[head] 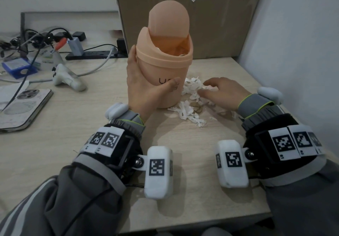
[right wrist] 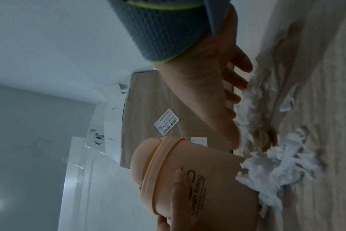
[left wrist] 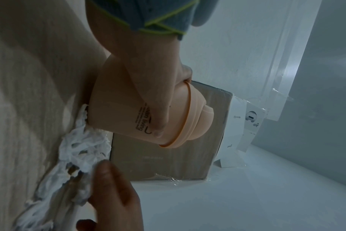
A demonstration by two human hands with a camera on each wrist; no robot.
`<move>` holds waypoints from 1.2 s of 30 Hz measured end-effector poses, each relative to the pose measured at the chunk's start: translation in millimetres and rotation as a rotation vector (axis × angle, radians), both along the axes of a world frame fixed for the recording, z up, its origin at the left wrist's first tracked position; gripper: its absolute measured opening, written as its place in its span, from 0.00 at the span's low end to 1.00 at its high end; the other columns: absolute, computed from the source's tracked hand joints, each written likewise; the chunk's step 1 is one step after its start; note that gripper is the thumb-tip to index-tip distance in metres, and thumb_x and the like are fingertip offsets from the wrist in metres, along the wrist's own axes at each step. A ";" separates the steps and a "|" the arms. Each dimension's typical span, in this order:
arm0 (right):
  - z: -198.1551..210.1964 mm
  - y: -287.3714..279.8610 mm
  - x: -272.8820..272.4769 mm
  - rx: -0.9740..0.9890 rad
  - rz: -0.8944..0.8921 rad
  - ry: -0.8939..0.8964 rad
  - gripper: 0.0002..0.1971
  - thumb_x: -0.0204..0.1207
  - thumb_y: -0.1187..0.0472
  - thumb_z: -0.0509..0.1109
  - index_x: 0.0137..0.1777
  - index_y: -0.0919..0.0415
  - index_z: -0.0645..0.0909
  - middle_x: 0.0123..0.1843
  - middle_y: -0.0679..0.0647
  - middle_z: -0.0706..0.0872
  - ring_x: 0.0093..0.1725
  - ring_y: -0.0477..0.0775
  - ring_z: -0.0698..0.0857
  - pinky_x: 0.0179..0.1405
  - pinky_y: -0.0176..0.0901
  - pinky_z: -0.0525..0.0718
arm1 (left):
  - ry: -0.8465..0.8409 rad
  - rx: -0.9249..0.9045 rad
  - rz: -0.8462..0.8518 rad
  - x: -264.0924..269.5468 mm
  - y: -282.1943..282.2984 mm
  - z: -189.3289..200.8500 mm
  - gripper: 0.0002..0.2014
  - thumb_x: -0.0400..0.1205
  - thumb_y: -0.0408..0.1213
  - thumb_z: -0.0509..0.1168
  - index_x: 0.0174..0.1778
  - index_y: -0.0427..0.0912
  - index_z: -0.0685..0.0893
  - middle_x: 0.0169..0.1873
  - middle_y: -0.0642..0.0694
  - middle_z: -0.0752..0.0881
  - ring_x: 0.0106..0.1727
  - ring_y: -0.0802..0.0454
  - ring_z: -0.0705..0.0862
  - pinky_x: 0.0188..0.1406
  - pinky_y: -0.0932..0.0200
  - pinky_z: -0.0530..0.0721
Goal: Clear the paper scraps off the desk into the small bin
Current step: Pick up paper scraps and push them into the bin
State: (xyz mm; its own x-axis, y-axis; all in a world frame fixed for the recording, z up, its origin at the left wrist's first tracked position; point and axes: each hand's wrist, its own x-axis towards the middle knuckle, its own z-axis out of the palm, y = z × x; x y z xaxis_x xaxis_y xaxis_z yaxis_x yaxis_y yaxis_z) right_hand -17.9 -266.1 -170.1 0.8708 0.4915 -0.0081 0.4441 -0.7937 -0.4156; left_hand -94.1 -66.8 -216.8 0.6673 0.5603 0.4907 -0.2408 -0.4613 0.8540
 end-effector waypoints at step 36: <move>14.5 11.5 -14.4 1.144 0.190 -0.339 0.09 0.70 0.70 0.74 0.46 0.56 0.87 0.39 0.41 0.88 0.41 0.35 0.87 0.45 0.27 0.83 | -0.027 0.359 -0.070 -11.9 -18.3 16.3 0.62 0.62 0.59 0.79 0.88 0.39 0.55 0.83 0.41 0.69 0.84 0.42 0.71 0.83 0.34 0.70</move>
State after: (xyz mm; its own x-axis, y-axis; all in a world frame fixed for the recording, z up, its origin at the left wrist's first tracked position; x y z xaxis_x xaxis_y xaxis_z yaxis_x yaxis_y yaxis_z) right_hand -32.3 -254.6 -155.6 0.6575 0.1857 0.7302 0.7363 0.0477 -0.6750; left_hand -105.9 -85.2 -200.5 0.6817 0.3026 0.6661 -0.3025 -0.7123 0.6333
